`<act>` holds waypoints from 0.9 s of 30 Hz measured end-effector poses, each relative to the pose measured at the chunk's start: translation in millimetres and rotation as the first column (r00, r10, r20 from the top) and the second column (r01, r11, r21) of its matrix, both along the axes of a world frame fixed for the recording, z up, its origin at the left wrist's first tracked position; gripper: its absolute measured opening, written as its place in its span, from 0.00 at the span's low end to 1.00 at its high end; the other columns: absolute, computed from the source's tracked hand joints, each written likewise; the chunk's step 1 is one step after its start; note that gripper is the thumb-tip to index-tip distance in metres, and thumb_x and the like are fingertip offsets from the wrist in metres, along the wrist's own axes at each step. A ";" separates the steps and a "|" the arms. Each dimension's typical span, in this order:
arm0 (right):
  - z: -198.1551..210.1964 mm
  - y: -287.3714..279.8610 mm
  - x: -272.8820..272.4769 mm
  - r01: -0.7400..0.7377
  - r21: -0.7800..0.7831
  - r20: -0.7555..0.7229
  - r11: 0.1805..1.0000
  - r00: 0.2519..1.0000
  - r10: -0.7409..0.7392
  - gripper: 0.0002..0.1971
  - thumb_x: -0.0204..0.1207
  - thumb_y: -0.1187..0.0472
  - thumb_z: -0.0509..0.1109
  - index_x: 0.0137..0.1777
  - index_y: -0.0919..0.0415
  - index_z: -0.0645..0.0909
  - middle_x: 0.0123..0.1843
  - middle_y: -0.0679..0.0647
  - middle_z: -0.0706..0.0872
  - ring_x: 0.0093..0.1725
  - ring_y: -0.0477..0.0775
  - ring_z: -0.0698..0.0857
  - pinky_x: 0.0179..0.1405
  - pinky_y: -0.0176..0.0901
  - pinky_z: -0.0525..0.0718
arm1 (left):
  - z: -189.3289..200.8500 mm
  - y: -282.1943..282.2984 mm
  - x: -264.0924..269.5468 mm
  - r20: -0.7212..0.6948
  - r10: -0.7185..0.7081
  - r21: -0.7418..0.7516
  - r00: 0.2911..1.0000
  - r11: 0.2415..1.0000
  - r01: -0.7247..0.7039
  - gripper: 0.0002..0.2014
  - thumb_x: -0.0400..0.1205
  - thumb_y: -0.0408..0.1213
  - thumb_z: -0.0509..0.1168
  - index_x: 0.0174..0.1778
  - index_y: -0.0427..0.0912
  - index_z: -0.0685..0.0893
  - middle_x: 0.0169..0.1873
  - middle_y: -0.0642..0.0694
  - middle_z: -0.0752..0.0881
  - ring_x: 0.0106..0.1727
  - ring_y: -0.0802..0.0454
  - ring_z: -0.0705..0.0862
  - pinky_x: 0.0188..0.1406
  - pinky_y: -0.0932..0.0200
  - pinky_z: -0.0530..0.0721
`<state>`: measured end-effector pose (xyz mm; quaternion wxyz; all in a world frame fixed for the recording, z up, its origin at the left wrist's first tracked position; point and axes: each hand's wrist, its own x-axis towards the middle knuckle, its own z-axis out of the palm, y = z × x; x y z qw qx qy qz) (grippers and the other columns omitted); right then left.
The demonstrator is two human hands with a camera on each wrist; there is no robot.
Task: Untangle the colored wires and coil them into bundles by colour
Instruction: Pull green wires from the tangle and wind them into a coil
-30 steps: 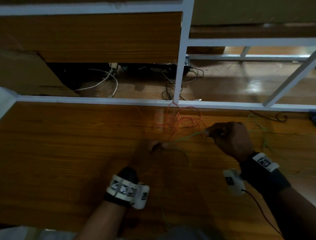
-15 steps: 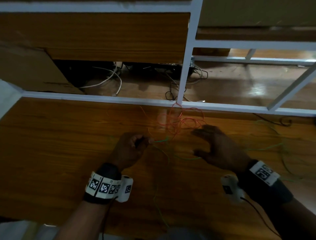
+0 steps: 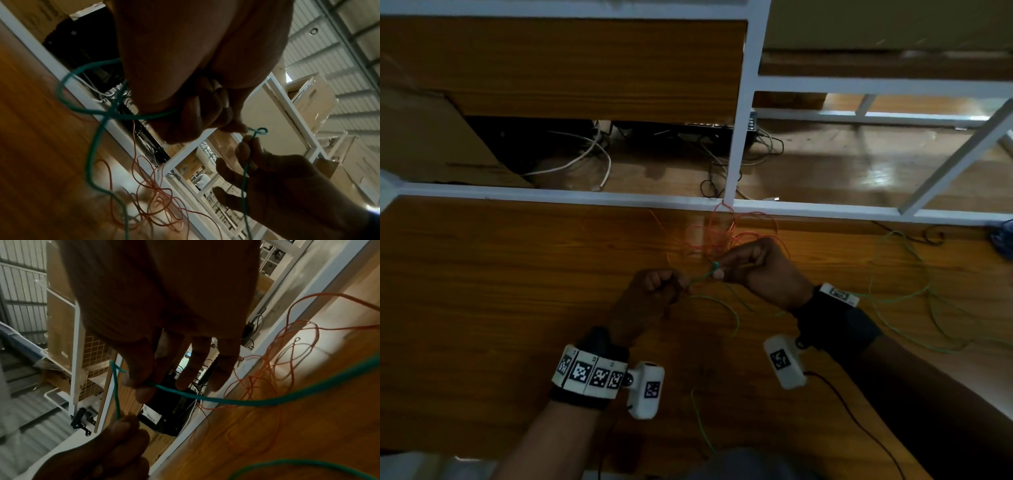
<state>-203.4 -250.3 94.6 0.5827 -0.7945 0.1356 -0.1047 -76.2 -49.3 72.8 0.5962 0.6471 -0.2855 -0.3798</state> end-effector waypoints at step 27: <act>-8.6 -37.1 -38.7 0.133 -0.818 0.055 0.559 0.987 -0.154 0.02 0.75 0.62 0.77 0.46 0.55 0.88 0.40 0.53 0.89 0.39 0.59 0.86 0.35 0.48 0.85 | 41.9 -11.8 1.0 0.228 -0.172 0.350 0.958 0.933 0.084 0.13 0.85 0.43 0.65 0.40 0.39 0.87 0.20 0.61 0.81 0.22 0.68 0.76 0.24 0.74 0.72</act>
